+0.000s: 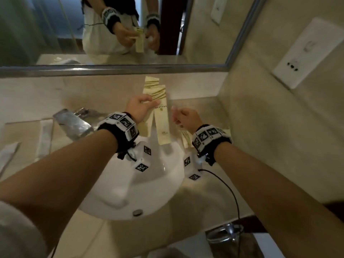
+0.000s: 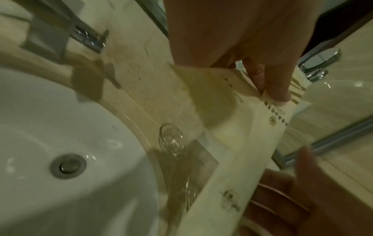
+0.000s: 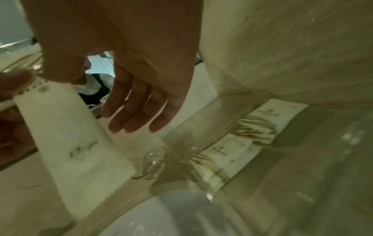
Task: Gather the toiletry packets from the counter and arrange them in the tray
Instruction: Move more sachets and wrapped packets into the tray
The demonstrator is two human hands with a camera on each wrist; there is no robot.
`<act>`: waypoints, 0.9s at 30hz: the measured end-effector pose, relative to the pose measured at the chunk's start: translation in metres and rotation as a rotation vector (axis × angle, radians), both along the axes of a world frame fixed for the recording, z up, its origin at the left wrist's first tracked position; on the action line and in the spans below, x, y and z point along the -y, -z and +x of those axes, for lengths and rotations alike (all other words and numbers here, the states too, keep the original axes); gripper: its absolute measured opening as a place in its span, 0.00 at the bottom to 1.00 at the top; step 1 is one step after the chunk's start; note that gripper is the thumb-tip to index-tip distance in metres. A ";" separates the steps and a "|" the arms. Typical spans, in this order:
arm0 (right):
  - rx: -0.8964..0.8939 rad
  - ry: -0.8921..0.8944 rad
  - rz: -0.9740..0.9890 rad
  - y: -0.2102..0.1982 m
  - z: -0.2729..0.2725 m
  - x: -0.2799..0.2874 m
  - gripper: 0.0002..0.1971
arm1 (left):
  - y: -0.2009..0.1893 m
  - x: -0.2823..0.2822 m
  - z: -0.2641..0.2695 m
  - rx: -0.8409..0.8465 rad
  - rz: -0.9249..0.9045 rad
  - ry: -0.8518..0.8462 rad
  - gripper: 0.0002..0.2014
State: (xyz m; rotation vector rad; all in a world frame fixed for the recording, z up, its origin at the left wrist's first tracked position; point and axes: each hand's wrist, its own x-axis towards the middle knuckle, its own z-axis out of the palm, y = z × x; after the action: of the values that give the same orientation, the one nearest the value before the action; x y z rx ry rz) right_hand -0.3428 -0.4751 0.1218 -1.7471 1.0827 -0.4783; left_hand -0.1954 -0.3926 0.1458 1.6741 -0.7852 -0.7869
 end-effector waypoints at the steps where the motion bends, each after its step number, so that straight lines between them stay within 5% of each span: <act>1: -0.003 -0.016 0.053 0.004 -0.016 0.003 0.17 | 0.005 0.010 -0.012 -0.011 -0.008 0.016 0.09; 7: -0.115 -0.060 0.208 0.025 -0.082 0.017 0.02 | 0.028 0.050 -0.065 -0.063 0.024 0.073 0.17; 11: -0.115 0.028 0.309 0.040 -0.124 0.033 0.07 | 0.050 0.063 -0.085 -0.088 0.103 0.134 0.13; 15: 0.122 0.272 0.575 0.050 -0.158 0.050 0.04 | 0.070 0.068 -0.092 -0.126 0.217 0.262 0.03; 21: 0.319 0.538 0.647 0.073 -0.173 0.073 0.05 | 0.084 0.070 -0.092 -0.127 0.263 0.291 0.17; 24: 0.108 0.602 0.475 0.086 -0.173 0.082 0.02 | 0.087 0.070 -0.082 -0.160 0.248 0.120 0.21; 27: -0.135 0.482 0.345 0.096 -0.172 0.084 0.07 | 0.091 0.067 -0.072 -0.167 0.229 0.064 0.20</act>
State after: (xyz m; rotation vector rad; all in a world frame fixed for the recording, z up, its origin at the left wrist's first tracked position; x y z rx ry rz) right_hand -0.5151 -0.5587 0.0263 -1.2265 1.5918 -0.4356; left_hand -0.2672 -0.4597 0.0550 1.7639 -0.6534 -1.0809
